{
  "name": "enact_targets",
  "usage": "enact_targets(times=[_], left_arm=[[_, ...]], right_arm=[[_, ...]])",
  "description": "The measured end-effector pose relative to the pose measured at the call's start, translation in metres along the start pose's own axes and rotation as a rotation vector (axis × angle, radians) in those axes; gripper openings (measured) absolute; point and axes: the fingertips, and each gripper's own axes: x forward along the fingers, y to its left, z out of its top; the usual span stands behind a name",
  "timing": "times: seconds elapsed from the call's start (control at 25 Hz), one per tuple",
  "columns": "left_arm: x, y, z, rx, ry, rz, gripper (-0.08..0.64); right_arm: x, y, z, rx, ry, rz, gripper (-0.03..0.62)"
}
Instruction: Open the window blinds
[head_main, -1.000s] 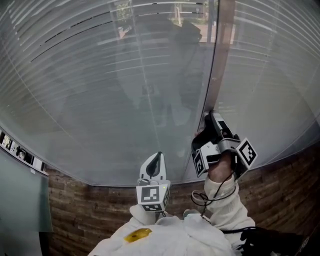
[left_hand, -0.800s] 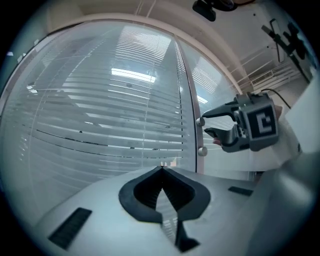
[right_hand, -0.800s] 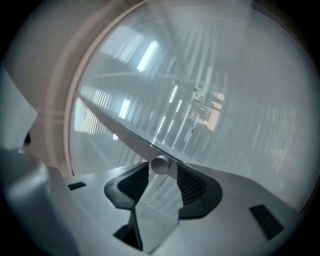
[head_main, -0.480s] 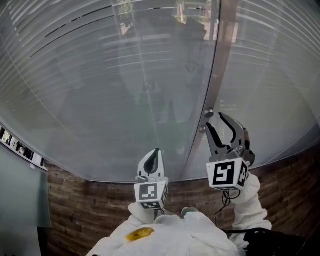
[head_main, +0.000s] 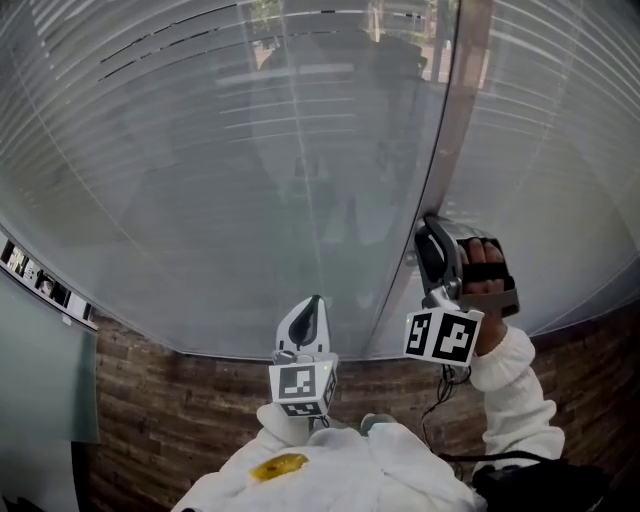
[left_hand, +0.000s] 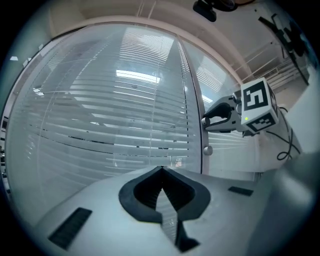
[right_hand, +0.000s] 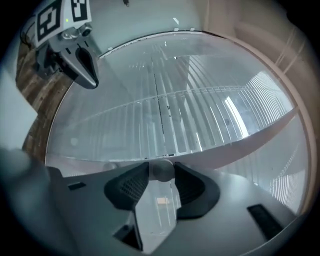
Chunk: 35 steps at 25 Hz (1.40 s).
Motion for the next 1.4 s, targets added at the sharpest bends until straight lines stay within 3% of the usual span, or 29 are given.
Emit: enact_targets(times=[0.24, 0.72, 1.4], left_arm=[[0.005, -0.004, -0.003, -0.004, -0.003, -0.007, 0.0], [0.007, -0.009, 0.001, 0.007, -0.008, -0.027, 0.0], [0.005, -0.006, 0.001, -0.001, 0.003, -0.024, 0.0]], right_arm=[[0.002, -0.004, 0.001, 0.014, 0.02, -0.043, 0.135], [0.001, -0.006, 0.001, 0.185, 0.029, -0.063, 0.133], [0.003, -0.013, -0.003, 0.567, 0.026, -0.079, 0.133]])
